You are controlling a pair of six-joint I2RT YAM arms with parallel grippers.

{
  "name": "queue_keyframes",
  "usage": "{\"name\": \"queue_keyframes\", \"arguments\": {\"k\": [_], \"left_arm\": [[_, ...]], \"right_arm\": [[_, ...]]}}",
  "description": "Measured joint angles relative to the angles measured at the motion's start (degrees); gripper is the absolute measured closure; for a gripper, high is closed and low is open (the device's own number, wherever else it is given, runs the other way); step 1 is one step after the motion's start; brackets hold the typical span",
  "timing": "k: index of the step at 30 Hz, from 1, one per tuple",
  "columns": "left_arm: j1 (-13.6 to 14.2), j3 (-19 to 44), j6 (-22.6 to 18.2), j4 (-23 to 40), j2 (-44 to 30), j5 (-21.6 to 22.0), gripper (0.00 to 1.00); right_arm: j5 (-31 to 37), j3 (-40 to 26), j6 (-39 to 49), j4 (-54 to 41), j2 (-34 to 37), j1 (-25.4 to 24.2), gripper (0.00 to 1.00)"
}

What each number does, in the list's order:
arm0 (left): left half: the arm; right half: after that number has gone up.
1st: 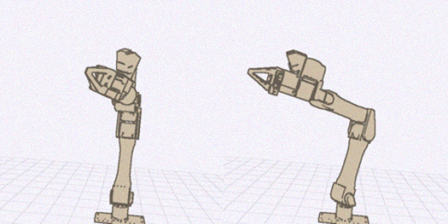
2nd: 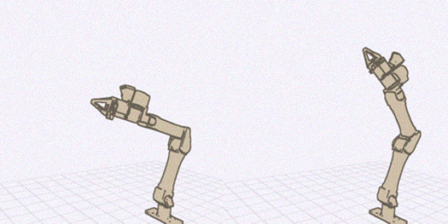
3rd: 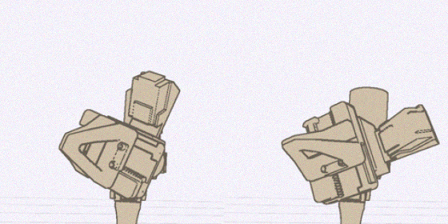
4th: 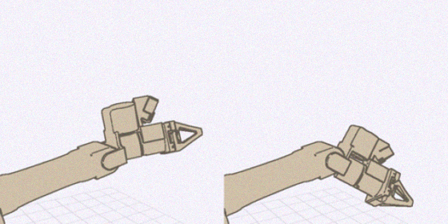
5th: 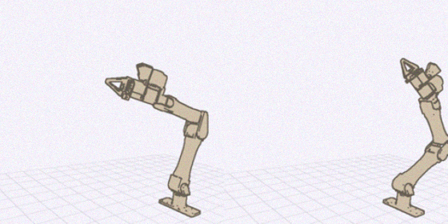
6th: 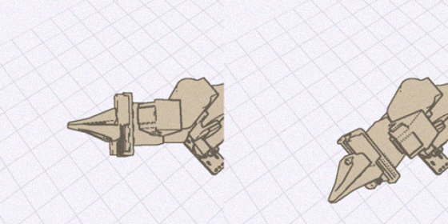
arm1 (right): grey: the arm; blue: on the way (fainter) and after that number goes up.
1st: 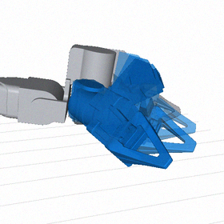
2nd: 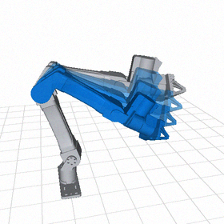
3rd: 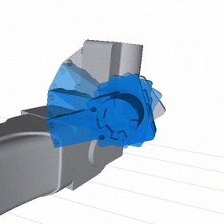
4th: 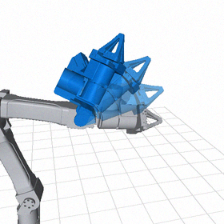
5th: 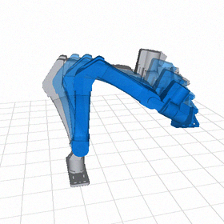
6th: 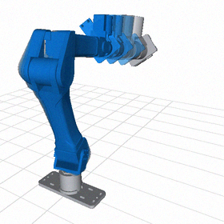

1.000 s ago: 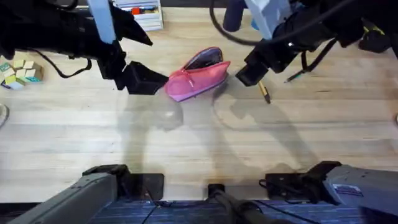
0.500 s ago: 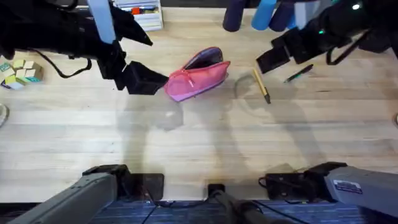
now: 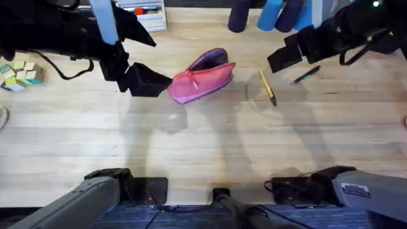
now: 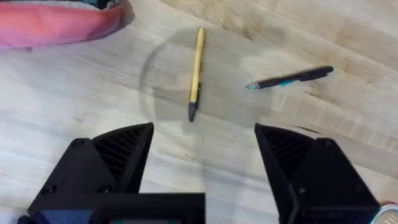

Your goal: Unzip the bag, pick up the pens from the table one at a time and place them inside, then zip the bag closed.

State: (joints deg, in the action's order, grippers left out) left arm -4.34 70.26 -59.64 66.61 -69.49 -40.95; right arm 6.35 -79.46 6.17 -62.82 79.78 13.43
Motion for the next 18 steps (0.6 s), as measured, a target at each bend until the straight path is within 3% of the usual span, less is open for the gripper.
{"name": "queue_keyframes", "arguments": {"k": [9, 18], "left_arm": [[0.0, 0.0, 0.0, 0.0, 0.0, 0.0, 0.007], [0.0, 0.0, 0.0, 0.0, 0.0, 0.0, 0.007]], "right_arm": [[-0.1, 0.0, -1.6, 0.9, 0.4, -0.1, 0.003], [-0.2, 0.0, -2.2, 1.0, 6.7, -0.2, 0.003]]}}
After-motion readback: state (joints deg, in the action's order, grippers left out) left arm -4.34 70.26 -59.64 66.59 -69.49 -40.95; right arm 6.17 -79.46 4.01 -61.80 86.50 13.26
